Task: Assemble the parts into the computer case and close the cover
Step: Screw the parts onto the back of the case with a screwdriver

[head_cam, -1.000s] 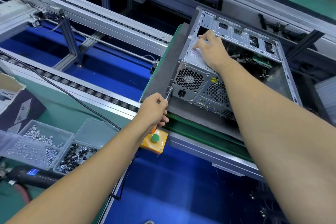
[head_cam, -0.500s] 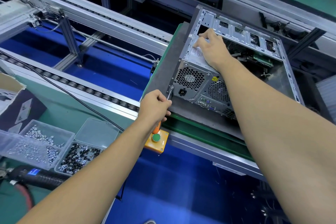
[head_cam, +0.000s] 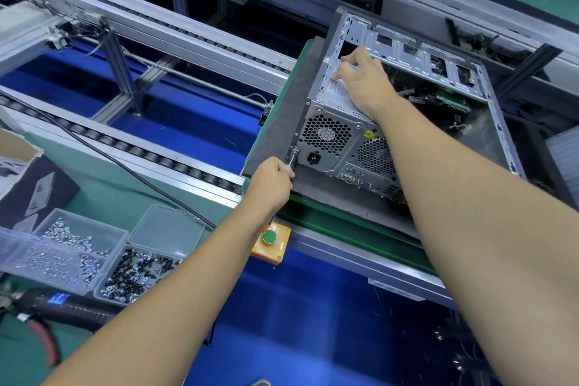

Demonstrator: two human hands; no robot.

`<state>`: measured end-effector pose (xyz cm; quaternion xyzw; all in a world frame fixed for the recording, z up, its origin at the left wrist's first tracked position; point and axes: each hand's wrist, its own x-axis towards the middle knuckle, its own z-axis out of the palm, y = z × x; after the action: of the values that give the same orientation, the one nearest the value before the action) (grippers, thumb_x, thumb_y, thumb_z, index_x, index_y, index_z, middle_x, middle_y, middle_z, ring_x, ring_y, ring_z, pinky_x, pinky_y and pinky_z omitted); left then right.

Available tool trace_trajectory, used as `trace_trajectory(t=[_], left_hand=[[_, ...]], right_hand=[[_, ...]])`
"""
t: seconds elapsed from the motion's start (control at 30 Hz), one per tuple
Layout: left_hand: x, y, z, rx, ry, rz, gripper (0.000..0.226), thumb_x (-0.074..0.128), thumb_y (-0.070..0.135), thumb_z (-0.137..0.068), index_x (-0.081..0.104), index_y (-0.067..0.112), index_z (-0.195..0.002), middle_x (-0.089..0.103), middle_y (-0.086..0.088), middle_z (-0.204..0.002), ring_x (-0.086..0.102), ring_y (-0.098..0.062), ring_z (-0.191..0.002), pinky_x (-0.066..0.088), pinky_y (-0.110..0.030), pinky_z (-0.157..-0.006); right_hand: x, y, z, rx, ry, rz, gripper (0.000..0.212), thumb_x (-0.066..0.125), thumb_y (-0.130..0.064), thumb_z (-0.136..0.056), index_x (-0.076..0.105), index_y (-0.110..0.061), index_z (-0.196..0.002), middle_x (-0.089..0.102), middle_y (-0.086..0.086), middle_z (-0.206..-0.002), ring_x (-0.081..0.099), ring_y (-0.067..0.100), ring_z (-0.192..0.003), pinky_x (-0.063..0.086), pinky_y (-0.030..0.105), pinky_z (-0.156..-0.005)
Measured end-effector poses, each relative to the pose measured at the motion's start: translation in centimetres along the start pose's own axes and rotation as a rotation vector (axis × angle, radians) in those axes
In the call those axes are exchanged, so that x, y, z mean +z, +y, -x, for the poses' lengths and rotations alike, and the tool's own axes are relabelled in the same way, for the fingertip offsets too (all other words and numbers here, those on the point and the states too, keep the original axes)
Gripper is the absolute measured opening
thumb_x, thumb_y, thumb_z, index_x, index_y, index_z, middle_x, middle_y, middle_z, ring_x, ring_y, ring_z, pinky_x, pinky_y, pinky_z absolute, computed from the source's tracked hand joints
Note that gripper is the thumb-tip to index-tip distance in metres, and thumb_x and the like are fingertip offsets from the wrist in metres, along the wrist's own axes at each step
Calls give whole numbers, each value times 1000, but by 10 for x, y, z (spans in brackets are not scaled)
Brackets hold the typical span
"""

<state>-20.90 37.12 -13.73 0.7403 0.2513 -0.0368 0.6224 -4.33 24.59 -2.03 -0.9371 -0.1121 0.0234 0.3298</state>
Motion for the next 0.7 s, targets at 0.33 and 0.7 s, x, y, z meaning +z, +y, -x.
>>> trace_trajectory(t=[0.33,0.7], left_hand=[[-4,4,-2,35,97,50,15,70,14,-93,65,9,-80,68,-9,-67,69,-18,-57,60,-32,-50],[-6,-1,-6,72,63,2,19,68,23,-96,64,11,-82,73,-8,-75,71,-16,-53,53,-27,-49]], right_hand=[[1,-1,2,13,-11,-3,29,42,-41,-96,55,-28,-118,45,2,-137,48,28,-122,40,52,-108],[0,-2,3,6,-15,-18,29,44,-41,-93,55,-29,-117,45,1,-138,46,28,-123,39,54,-108]])
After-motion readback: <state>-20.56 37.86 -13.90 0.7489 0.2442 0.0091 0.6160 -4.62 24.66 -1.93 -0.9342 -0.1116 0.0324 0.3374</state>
